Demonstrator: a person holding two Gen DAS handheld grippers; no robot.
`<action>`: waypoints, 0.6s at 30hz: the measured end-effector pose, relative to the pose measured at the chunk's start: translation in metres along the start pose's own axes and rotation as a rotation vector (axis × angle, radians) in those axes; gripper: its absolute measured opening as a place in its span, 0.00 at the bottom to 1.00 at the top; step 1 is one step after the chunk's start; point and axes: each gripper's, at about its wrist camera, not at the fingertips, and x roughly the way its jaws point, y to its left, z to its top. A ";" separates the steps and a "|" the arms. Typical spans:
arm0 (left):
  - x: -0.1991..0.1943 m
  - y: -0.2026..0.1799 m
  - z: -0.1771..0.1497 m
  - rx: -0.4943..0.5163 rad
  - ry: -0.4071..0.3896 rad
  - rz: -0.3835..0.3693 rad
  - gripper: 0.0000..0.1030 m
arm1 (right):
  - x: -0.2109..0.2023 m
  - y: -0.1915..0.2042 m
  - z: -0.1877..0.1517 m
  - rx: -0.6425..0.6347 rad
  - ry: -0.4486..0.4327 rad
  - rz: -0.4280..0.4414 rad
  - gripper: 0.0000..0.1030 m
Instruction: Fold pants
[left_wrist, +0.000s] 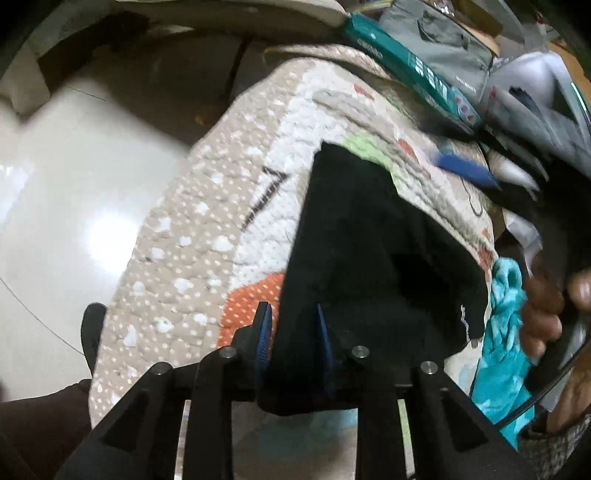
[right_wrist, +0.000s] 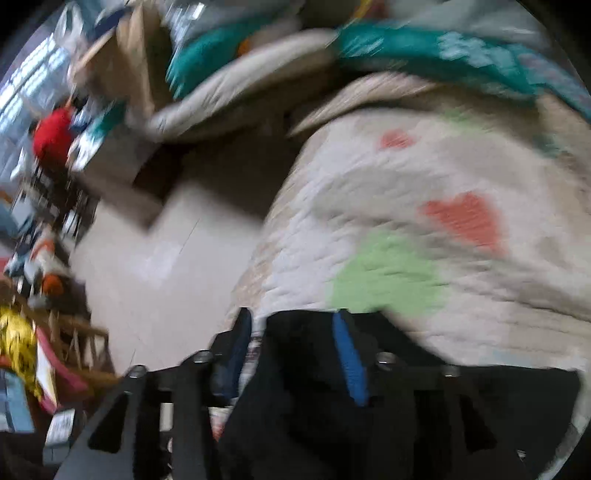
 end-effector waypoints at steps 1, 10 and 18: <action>-0.004 0.003 0.001 -0.015 -0.011 -0.002 0.28 | -0.017 -0.015 -0.003 0.020 -0.027 -0.017 0.54; -0.013 0.005 0.005 -0.059 -0.075 0.015 0.30 | -0.063 -0.113 -0.095 0.248 0.000 0.000 0.58; -0.005 -0.002 0.006 -0.041 -0.076 0.022 0.30 | -0.002 -0.075 -0.113 0.191 0.113 0.020 0.44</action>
